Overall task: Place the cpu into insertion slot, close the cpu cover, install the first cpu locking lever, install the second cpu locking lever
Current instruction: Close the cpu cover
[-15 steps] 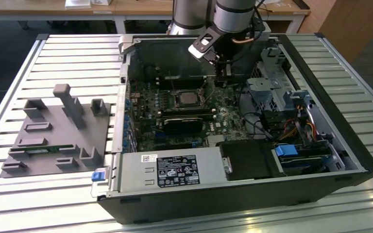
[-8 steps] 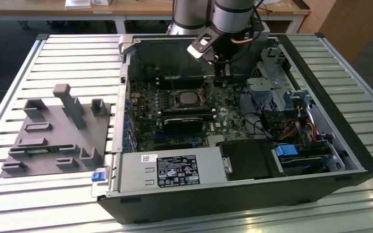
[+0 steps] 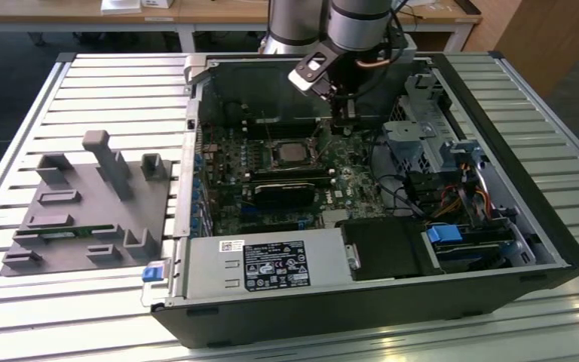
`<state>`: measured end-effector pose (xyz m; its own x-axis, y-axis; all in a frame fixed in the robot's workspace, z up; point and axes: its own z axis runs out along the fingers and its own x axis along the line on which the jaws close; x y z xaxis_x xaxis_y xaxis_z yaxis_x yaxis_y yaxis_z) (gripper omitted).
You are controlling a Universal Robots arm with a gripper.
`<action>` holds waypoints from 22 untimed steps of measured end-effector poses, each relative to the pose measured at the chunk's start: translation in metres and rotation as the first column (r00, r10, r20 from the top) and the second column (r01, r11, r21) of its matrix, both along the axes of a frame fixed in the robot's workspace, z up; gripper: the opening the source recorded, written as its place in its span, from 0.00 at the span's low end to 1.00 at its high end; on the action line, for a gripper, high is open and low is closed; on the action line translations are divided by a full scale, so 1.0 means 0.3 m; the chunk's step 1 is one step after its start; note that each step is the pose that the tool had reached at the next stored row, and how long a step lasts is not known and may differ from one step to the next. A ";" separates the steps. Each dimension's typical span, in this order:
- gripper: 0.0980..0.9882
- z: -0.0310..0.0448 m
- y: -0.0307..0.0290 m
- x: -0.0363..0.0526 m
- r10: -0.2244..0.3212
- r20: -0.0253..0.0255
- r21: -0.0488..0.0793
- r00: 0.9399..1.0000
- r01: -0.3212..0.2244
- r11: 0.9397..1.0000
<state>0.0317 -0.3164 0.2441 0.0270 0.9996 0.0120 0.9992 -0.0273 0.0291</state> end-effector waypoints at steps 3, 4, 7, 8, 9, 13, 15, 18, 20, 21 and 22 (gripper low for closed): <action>0.01 0.000 0.000 -0.005 0.000 0.000 0.000 1.000 0.000 1.000; 0.01 0.000 0.000 -0.007 0.000 0.000 0.000 1.000 0.000 1.000; 0.01 0.000 0.000 -0.014 0.000 0.000 0.000 1.000 0.000 1.000; 0.01 0.000 0.000 -0.016 0.000 0.000 0.000 1.000 0.000 1.000; 0.01 0.000 0.000 -0.018 0.000 0.000 0.000 1.000 0.000 1.000; 0.01 0.000 0.000 -0.030 0.000 0.000 0.000 1.000 0.000 1.000; 0.01 0.000 0.000 -0.037 0.000 0.000 0.000 1.000 0.000 1.000; 0.01 0.000 0.000 -0.048 0.000 0.000 0.000 1.000 0.000 1.000; 0.01 0.000 0.000 -0.057 0.000 0.000 0.000 1.000 0.000 1.000; 0.01 0.000 0.000 -0.061 0.000 0.000 0.000 1.000 0.000 1.000; 0.01 0.000 0.000 -0.065 0.000 0.000 0.000 1.000 0.000 1.000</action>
